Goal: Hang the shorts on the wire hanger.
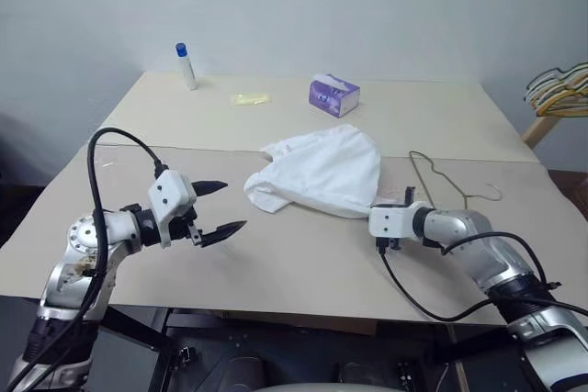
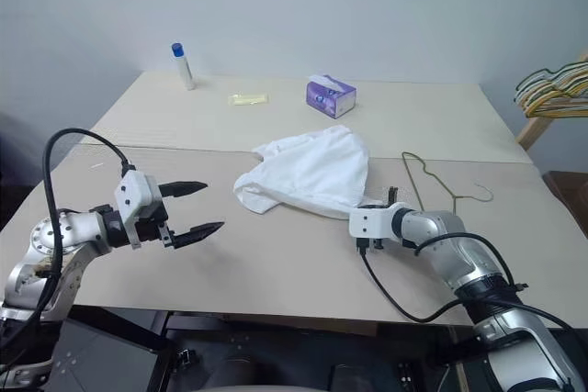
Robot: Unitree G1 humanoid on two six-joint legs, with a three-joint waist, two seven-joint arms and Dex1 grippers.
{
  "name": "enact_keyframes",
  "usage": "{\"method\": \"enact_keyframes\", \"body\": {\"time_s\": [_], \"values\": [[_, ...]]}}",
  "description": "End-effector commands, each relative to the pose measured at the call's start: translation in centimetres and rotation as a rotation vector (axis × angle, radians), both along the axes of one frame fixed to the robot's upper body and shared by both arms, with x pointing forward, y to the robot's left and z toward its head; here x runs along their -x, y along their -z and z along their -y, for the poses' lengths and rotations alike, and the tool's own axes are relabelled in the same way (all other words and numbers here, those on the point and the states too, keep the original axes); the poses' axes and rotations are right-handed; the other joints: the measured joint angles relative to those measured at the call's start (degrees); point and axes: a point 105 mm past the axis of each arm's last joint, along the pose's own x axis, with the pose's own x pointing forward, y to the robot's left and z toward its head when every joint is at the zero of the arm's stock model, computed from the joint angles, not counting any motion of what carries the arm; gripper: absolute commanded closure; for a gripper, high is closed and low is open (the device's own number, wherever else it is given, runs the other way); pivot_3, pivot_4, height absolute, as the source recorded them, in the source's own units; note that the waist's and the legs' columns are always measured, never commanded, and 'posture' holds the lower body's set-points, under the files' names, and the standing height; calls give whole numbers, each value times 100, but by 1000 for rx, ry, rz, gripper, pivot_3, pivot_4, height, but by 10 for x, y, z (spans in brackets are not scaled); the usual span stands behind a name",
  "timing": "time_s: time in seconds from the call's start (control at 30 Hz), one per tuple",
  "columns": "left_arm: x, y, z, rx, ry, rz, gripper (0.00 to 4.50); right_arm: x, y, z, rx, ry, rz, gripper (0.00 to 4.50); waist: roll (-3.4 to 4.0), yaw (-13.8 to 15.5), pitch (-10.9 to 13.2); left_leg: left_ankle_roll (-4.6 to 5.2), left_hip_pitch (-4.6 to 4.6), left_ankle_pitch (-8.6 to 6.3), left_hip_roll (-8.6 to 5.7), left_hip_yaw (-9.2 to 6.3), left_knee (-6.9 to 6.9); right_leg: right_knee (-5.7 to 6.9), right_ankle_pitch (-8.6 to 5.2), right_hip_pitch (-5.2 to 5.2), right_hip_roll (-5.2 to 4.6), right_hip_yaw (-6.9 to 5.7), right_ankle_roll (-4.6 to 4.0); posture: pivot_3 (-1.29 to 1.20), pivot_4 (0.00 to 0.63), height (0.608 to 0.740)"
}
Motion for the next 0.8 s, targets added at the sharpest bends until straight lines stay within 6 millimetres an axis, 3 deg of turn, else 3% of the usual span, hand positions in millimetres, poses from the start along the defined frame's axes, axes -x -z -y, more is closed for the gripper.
{"method": "enact_keyframes", "body": {"time_s": [0.03, 0.2, 0.4, 0.6, 0.8], "values": [[0, -10, 3, -7, 8, 47, 0, 1, -21, 0, -15, -26, 68, 4474, 0, 0, 0, 0, 0, 0, 0, 0, 0, 0, 0, 0, 0, 0, 0, 115, 0, 740], [-6, -3, 1, -82, 0, 68, 0, 16, -33, -1, -5, -53, 107, 4474, 0, 3, 0, 0, -1, 0, 0, 0, 0, -1, 0, 0, 0, -1, 0, 95, 0, 740], [-30, 16, 3, -275, -38, 163, 0, 44, -45, -1, 28, -107, 110, 4474, 1, 9, -3, 0, 2, 0, -1, 1, 0, -2, 1, 3, 0, -3, -1, 50, 0, 740], [-46, 17, 20, -270, 10, 200, 0, 47, -45, -5, 22, -103, 110, 4474, -1, -70, -4, 0, 2, 0, -1, 7, 2, -2, 2, 3, 0, -2, -1, 24, 0, 740], [-74, 50, 35, -350, 37, 141, 0, 50, -44, -9, 16, -110, 104, 4474, -1, -59, -6, 0, 2, 1, -3, 9, 6, -2, 3, 4, 0, -4, 0, 13, 0, 740]]}}
